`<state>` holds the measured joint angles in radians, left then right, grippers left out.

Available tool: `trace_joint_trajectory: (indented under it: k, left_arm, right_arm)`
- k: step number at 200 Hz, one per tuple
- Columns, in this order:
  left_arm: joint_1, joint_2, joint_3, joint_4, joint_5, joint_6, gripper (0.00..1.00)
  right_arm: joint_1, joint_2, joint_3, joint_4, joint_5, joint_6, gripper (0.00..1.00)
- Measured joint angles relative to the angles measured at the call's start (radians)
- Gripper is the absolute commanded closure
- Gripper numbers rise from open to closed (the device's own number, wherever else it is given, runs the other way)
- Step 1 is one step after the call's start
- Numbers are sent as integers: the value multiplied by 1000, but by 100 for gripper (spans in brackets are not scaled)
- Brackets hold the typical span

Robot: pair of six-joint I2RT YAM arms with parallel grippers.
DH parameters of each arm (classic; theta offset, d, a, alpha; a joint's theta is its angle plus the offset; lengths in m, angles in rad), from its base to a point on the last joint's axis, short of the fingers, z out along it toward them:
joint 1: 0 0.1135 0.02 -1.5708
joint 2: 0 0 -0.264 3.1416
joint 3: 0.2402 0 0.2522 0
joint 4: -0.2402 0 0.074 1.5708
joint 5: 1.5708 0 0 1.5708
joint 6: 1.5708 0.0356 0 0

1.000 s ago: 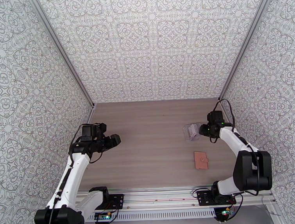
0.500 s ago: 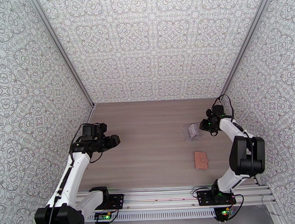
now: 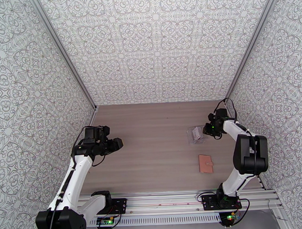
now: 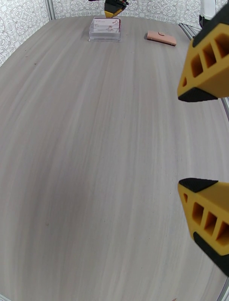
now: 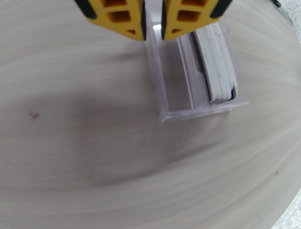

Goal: Put the credit cards into the card holder

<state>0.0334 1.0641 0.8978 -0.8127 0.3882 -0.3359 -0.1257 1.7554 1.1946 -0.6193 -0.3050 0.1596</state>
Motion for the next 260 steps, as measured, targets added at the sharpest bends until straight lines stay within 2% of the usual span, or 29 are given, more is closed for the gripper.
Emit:
trace_joint_trajectory:
  k: [25,88,129,182,252,260]
  left_arm:
    - [-4,0,0,0,0,0,40]
    - [-19,0,0,-10,-1,0,41]
    - [-24,0,0,-15,-11,0,41]
    - [-27,0,0,-15,-20,0,40]
    - [-32,0,0,-15,-21,0,39]
    - [-32,0,0,-15,-21,0,39]
  right_arm:
    - [27,0,0,9,-15,-3,100]
    - [168,0,0,10,-10,10,100]
    - [313,6,12,19,27,105,100]
    - [469,91,111,49,98,270,100]
    - [541,138,171,63,152,410,100]
    - [542,139,173,61,153,416,93]
